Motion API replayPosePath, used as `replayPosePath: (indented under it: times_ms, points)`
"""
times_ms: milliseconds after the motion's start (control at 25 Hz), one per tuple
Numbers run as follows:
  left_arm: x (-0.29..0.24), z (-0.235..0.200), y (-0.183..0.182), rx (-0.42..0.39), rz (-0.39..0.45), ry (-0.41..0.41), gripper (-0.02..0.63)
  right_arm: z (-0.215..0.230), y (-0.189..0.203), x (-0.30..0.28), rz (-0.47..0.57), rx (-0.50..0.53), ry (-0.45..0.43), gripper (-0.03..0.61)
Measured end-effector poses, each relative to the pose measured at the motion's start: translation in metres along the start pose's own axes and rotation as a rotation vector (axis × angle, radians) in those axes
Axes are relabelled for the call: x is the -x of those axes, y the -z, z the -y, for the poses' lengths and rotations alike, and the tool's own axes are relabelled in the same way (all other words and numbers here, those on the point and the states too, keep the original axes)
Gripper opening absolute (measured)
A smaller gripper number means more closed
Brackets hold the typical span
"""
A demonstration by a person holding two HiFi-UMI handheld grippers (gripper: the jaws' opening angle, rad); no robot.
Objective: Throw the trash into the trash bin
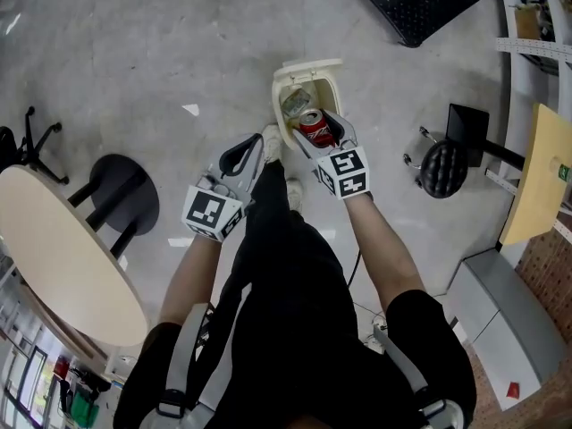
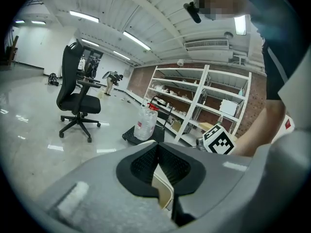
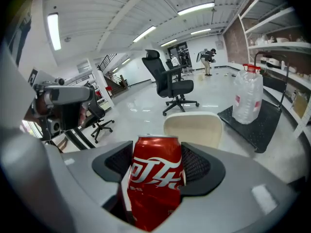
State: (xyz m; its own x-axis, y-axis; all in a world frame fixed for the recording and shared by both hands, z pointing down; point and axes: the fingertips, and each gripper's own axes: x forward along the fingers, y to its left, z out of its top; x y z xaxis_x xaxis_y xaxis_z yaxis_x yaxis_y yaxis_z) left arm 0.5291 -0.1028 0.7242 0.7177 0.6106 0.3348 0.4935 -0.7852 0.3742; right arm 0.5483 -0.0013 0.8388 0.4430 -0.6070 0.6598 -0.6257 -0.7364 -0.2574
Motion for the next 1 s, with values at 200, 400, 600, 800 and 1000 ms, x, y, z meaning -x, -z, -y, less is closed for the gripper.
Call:
replayPosePath:
  times_ms: [200, 400, 600, 800, 1000]
  points:
    - [-0.009, 0.003, 0.01, 0.046, -0.027, 0.017, 0.002, 0.024, 0.025, -0.028, -0.084, -0.004, 0.005, 0.313]
    - [-0.005, 0.007, 0.028, 0.09, -0.05, 0.039, 0.002, 0.029, 0.032, -0.041, -0.114, -0.002, -0.003, 0.313]
    - [-0.01, 0.005, 0.023, 0.119, -0.041, 0.02, 0.002, 0.032, 0.04, -0.046, -0.152, -0.014, -0.016, 0.385]
    - [-0.012, 0.011, 0.009, 0.109, -0.023, 0.021, 0.002, 0.038, 0.038, -0.022, -0.092, -0.075, 0.038, 0.324]
    - [0.0, 0.006, -0.007, 0.094, 0.033, -0.022, 0.002, 0.04, 0.02, 0.022, 0.016, -0.137, 0.1, 0.244]
